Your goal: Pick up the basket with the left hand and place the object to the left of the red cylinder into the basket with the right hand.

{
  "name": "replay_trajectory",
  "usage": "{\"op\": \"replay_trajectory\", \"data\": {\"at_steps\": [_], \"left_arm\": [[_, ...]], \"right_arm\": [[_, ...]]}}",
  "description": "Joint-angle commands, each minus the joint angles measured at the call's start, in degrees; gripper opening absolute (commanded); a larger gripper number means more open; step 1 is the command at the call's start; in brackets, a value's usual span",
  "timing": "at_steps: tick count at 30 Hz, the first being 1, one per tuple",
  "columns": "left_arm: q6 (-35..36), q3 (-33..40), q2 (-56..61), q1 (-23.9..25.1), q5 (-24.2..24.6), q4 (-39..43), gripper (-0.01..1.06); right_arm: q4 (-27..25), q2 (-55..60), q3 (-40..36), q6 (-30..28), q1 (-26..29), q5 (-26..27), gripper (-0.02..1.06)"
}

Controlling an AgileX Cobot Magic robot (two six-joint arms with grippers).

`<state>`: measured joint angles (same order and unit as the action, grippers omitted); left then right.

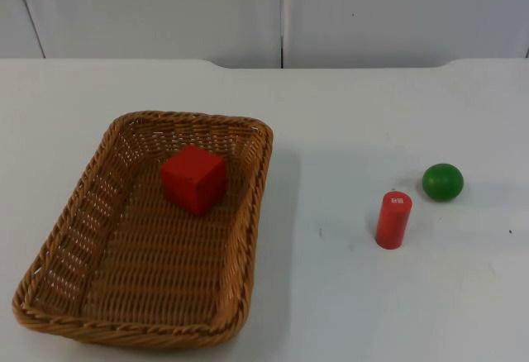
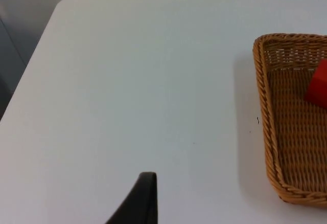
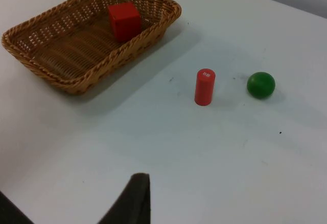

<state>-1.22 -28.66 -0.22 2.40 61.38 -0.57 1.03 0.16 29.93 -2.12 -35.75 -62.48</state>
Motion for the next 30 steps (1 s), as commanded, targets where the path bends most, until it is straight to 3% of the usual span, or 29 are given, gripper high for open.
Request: {"op": "replay_trajectory", "data": {"at_steps": [1,15,20,30], "left_arm": [[0.5,0.2,0.2,-0.1,0.2,0.2,1.05],[0.5,0.2,0.2,-0.1,0.2,0.2,1.05],[0.5,0.2,0.2,-0.1,0.2,0.2,1.05],[0.5,0.2,0.2,-2.5,0.2,0.6,1.05]], "right_arm": [[-0.1,-0.2,-0.4,0.3,0.1,0.7,1.05],[-0.1,-0.2,-0.4,0.3,1.9,0.7,1.05],[-0.1,-0.2,-0.4,0.3,5.3,0.7,1.05],[-0.1,-0.2,-0.4,0.3,17.0,0.7,1.05]]}}
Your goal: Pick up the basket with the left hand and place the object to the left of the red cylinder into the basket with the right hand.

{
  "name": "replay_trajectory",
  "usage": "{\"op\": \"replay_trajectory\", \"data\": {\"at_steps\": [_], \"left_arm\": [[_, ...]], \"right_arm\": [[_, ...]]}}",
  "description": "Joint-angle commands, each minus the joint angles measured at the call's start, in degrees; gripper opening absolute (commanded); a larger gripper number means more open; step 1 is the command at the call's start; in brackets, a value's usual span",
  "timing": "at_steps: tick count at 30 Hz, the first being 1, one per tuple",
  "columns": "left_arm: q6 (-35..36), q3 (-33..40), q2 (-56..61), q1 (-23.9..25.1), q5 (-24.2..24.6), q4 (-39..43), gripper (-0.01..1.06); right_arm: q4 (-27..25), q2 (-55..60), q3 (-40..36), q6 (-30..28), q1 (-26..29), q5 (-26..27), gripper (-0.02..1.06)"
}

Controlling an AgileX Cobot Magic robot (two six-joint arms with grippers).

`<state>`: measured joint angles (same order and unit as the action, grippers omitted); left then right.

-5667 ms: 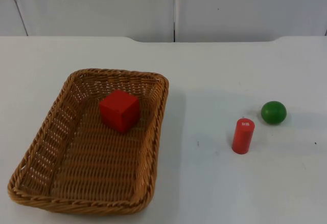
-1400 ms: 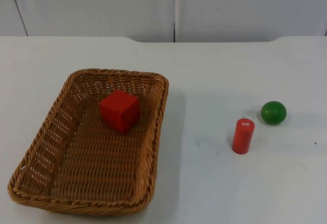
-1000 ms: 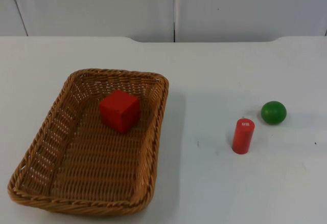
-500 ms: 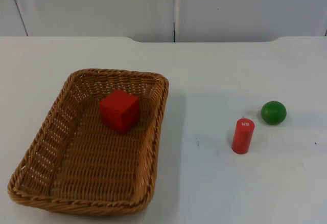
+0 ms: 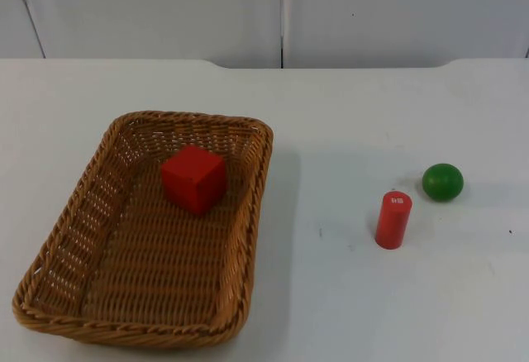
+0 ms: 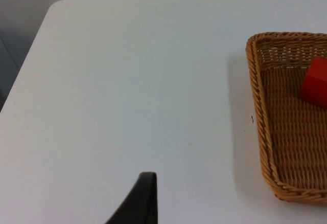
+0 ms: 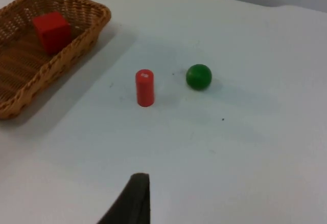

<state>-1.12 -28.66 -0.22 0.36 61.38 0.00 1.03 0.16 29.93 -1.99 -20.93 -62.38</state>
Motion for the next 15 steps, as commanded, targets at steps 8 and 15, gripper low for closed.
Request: {"op": "replay_trajectory", "data": {"at_steps": [8,15], "left_arm": [[0.4,0.2,0.2,-0.5,0.2,0.0,1.05],[0.4,0.2,0.2,-0.5,0.2,0.0,1.05]], "right_arm": [[-0.1,-0.2,-0.4,0.2,10.1,0.6,1.05],[-0.1,-0.2,-0.4,0.2,14.4,0.6,1.05]]}}
